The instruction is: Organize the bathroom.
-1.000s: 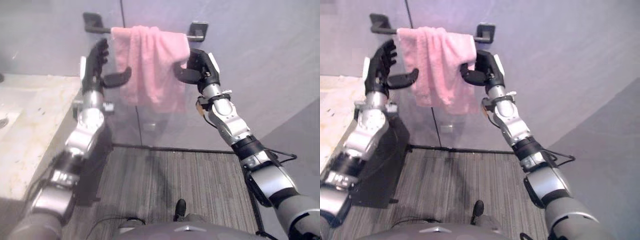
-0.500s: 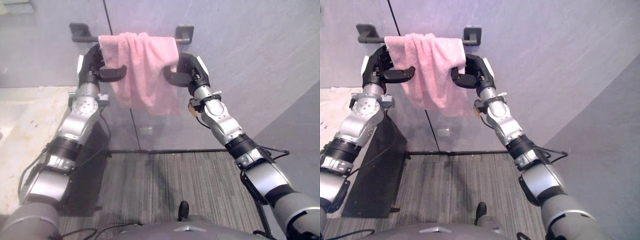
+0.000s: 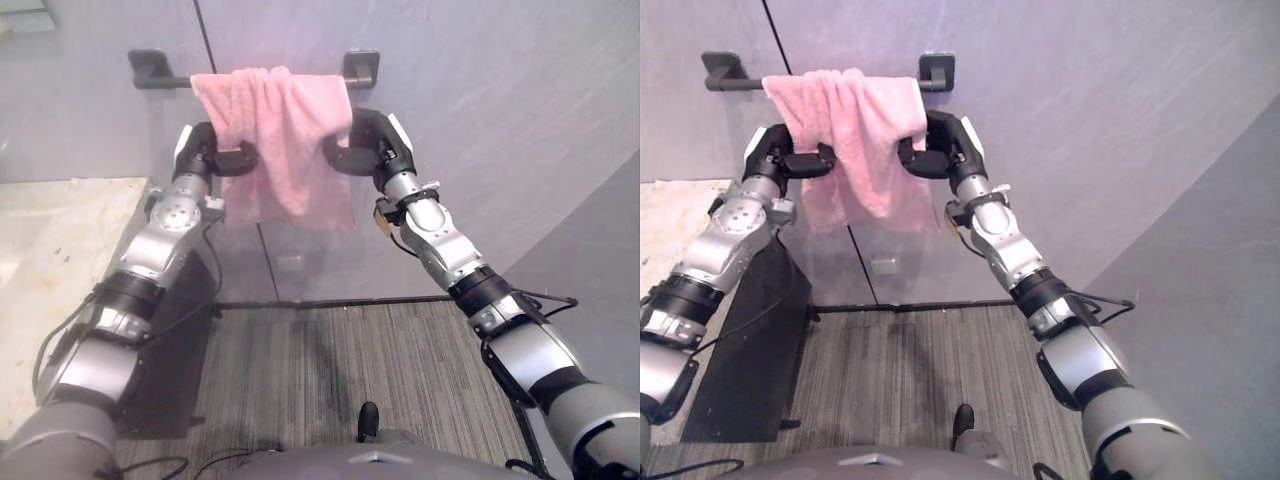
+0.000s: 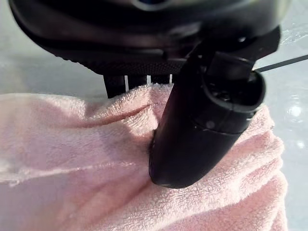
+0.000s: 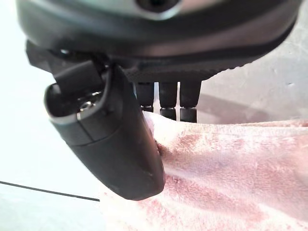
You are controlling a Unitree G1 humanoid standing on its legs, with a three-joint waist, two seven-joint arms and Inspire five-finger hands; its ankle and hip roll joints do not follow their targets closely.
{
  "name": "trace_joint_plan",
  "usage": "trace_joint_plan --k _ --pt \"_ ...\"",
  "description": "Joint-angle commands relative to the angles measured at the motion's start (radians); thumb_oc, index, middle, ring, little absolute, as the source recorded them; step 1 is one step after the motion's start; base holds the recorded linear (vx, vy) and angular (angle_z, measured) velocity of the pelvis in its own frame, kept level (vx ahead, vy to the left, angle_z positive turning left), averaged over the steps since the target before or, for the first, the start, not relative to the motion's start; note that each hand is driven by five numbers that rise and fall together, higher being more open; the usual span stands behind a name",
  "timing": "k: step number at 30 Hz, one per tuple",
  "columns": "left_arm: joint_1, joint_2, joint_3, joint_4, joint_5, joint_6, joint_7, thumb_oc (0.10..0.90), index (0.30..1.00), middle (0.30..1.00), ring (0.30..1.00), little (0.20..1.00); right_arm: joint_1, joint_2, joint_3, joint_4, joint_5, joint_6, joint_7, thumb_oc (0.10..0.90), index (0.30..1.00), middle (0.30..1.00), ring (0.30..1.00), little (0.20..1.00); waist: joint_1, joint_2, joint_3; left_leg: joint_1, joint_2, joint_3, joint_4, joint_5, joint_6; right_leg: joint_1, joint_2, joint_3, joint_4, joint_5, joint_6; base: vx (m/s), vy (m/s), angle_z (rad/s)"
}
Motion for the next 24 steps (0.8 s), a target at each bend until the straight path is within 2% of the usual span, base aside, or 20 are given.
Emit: trace_joint_plan --k 1,5,11,13,16,20,24 --pt "-0.157 0.120 0.003 0.027 -0.011 -0.073 0.001 0.400 0.300 0.300 0.300 0.300 -0.039 -0.010 0.045 0.010 -0.034 -0.087 0.044 0.416 0.324 0.324 0.324 0.324 -0.011 0.032 -0.070 -0.126 -0.055 -0.039 0.063 0.013 0.043 0.087 -0.003 0.007 0.040 -0.221 0.111 0.00 0.000 0.00" --pt "-0.149 0.136 0.022 0.048 -0.022 -0.096 0.007 0.400 0.300 0.300 0.300 0.300 -0.028 -0.015 0.040 0.018 -0.034 -0.095 0.036 0.400 0.300 0.300 0.300 0.300 -0.010 0.035 -0.069 -0.122 -0.056 -0.039 0.061 0.013 0.043 0.087 -0.004 0.005 0.042 -0.221 0.111 0.00 0.000 0.00" --pt "-0.098 0.124 0.081 0.078 -0.068 -0.175 0.074 0.400 0.300 0.300 0.300 0.300 0.003 -0.011 0.017 0.022 -0.016 -0.099 -0.029 0.400 0.300 0.300 0.300 0.300 -0.011 0.036 -0.066 -0.114 -0.060 -0.040 0.051 0.012 0.045 0.088 -0.005 0.004 0.046 -0.222 0.110 0.00 0.000 0.00" --pt "-0.062 0.107 0.107 0.067 -0.084 -0.194 0.122 0.400 0.300 0.300 0.300 0.300 0.021 -0.005 0.003 0.019 0.001 -0.101 -0.055 0.400 0.300 0.300 0.300 0.300 -0.011 0.036 -0.065 -0.113 -0.062 -0.041 0.049 0.012 0.046 0.086 -0.004 0.006 0.048 -0.223 0.109 0.00 0.000 0.00" --pt "0.021 0.043 0.163 0.045 -0.058 -0.262 0.227 0.400 0.300 0.300 0.300 0.300 0.074 0.031 -0.031 0.005 0.025 -0.109 -0.124 0.400 0.300 0.300 0.300 0.300 -0.014 0.034 -0.060 -0.108 -0.065 -0.043 0.042 0.011 0.050 0.085 -0.003 0.007 0.054 -0.227 0.105 0.00 0.000 0.00" --pt "0.064 -0.017 0.182 0.014 -0.021 -0.286 0.336 0.400 0.300 0.300 0.300 0.300 0.104 0.071 -0.056 0.009 0.077 -0.105 -0.170 0.400 0.300 0.300 0.300 0.300 -0.017 0.031 -0.058 -0.102 -0.067 -0.041 0.035 0.012 0.053 0.085 -0.002 0.010 0.054 -0.227 0.103 0.00 0.000 0.00" --pt "0.069 -0.047 0.174 0.005 -0.015 -0.277 0.354 0.400 0.300 0.300 0.300 0.300 0.103 0.096 -0.060 0.012 0.098 -0.097 -0.177 0.400 0.300 0.300 0.300 0.300 -0.017 0.028 -0.057 -0.098 -0.070 -0.042 0.029 0.014 0.056 0.086 -0.001 0.011 0.051 -0.223 0.102 0.00 0.000 0.00"
